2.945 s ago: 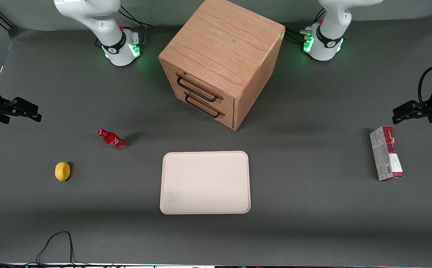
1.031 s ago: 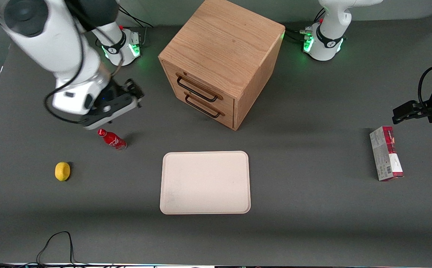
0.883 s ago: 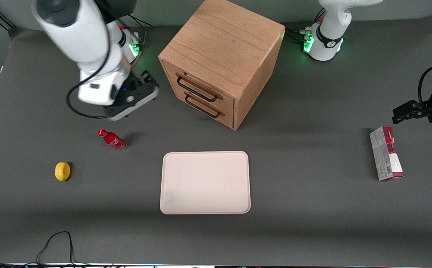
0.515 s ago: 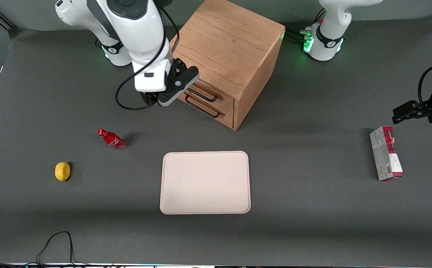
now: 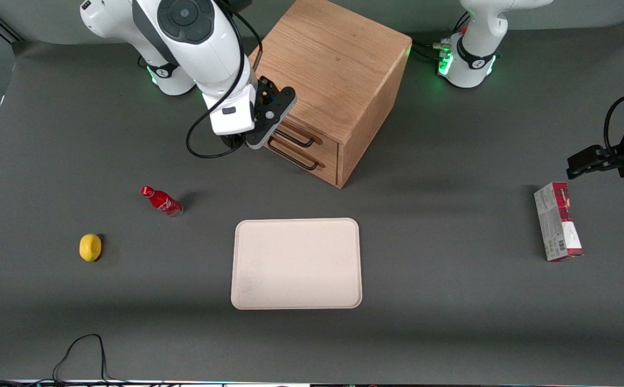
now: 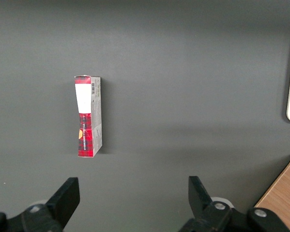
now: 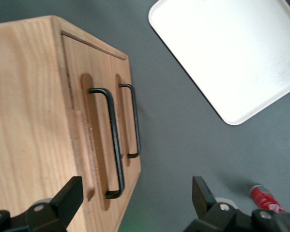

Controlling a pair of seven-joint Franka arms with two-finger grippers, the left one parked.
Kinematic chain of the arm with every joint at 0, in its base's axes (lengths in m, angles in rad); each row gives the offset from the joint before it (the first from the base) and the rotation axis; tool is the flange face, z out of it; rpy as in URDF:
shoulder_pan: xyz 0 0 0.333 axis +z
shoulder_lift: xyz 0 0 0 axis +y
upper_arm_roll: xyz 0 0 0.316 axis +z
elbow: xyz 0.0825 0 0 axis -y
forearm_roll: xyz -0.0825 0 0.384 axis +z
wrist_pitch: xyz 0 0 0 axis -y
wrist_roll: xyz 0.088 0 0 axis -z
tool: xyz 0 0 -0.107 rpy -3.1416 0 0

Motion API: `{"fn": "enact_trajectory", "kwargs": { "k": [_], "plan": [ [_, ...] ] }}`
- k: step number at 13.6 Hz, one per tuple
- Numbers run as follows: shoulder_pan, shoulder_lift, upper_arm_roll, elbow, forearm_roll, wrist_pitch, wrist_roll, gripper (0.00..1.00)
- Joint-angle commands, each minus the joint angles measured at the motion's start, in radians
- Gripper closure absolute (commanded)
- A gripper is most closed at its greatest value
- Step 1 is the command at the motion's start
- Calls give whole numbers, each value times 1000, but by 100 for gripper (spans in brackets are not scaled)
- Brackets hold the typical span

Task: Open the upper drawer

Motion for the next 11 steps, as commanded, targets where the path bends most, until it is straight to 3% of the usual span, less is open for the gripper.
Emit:
{"fn": "enact_trajectory", "kwargs": {
  "k": [1,4,11],
  "plan": [
    [-1,-54,-23,-85,52,33,-64,0],
    [1,-97,-23,-241,52,186,-66,0],
    [39,-91,-18,-381,52,358,-66,0]
  ]
}}
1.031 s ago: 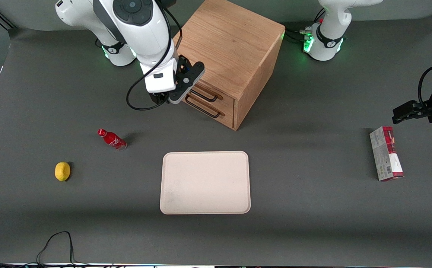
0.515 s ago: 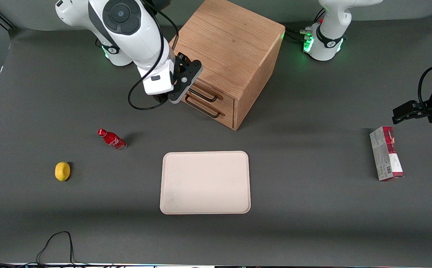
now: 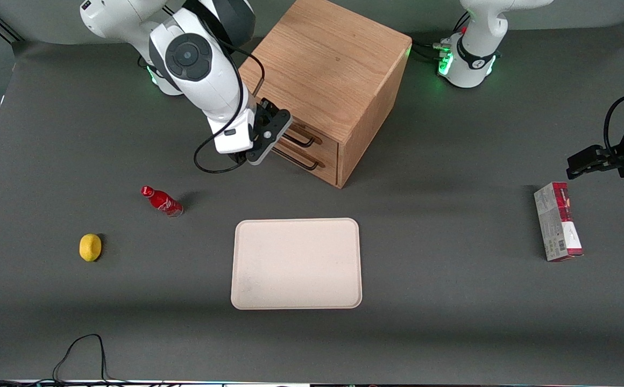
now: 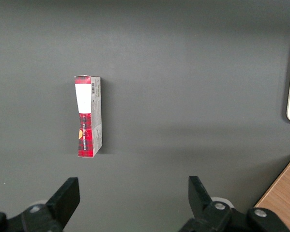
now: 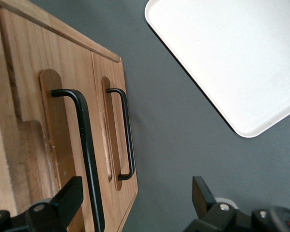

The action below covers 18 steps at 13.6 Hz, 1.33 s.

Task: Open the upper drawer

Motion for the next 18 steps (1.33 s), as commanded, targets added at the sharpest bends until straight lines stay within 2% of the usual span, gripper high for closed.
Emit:
{"fn": "enact_trajectory", "kwargs": {
  "k": [1,12,18],
  "plan": [
    [29,-30,-6,-74,28,65,-26,0],
    [34,24,-6,-118,26,137,-27,0],
    [32,15,-2,-114,28,128,-27,0]
  ]
}}
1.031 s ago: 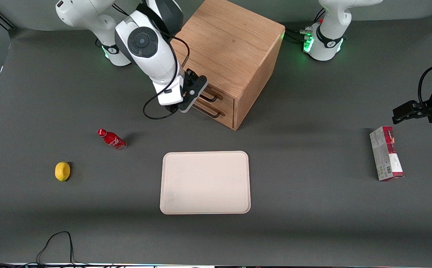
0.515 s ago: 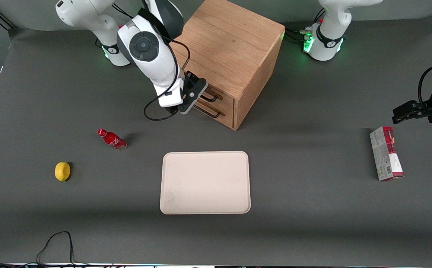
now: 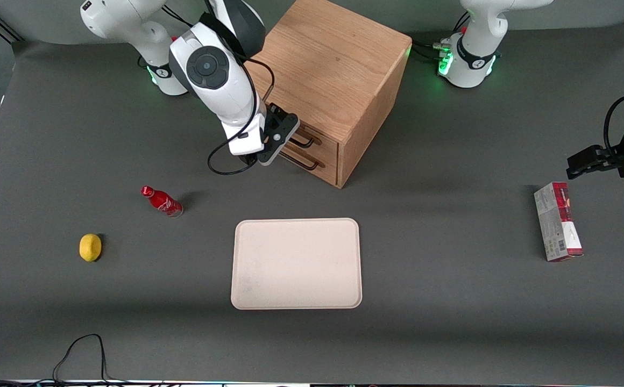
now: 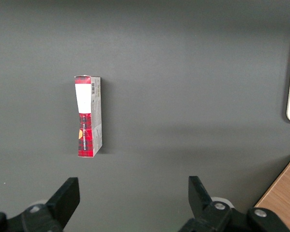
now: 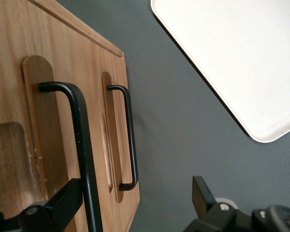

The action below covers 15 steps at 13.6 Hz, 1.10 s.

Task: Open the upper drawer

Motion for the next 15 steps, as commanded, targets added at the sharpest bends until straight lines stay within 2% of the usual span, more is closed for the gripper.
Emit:
{"fn": "enact_trajectory", "kwargs": {
  "k": [1,4,15],
  "plan": [
    [6,13,-2,-18,22,28,-28,0],
    [8,3,-2,-7,47,0,-46,0],
    [0,53,-8,-4,47,31,-71,0]
  ]
}}
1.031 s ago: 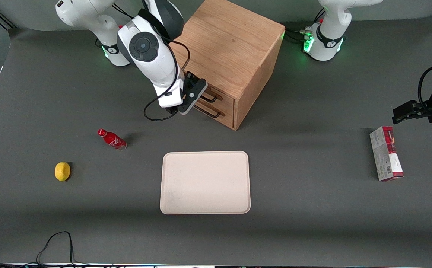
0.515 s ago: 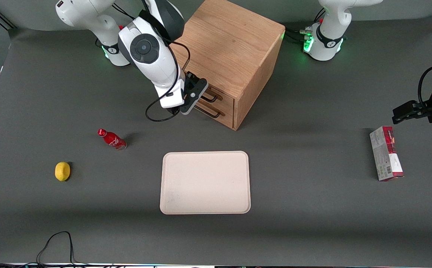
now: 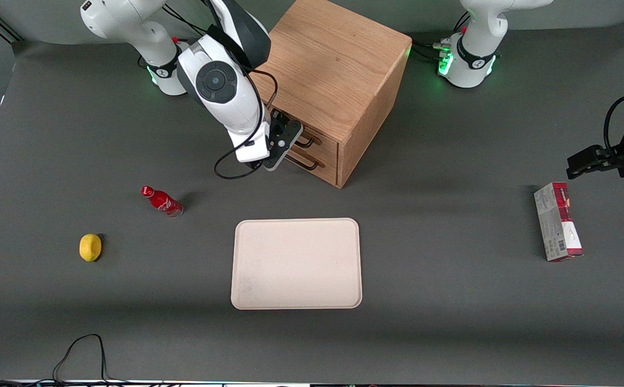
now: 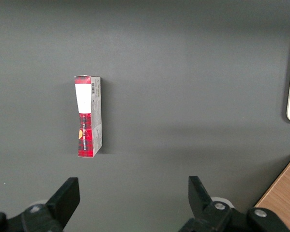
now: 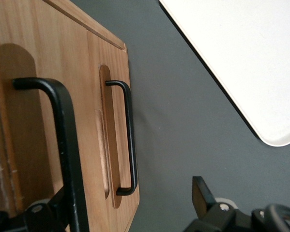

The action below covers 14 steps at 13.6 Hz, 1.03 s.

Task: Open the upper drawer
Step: 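Pull the upper drawer out by its handle with the right gripper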

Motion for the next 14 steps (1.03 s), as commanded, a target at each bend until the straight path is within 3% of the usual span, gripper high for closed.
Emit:
{"fn": "enact_trajectory", "kwargs": {
  "k": [1,5,14],
  "plan": [
    [0,8,-9,-1,29,21,-34,0],
    [-5,27,-13,40,16,19,-55,0],
    [-114,101,-21,141,10,9,-120,0]
  ]
}}
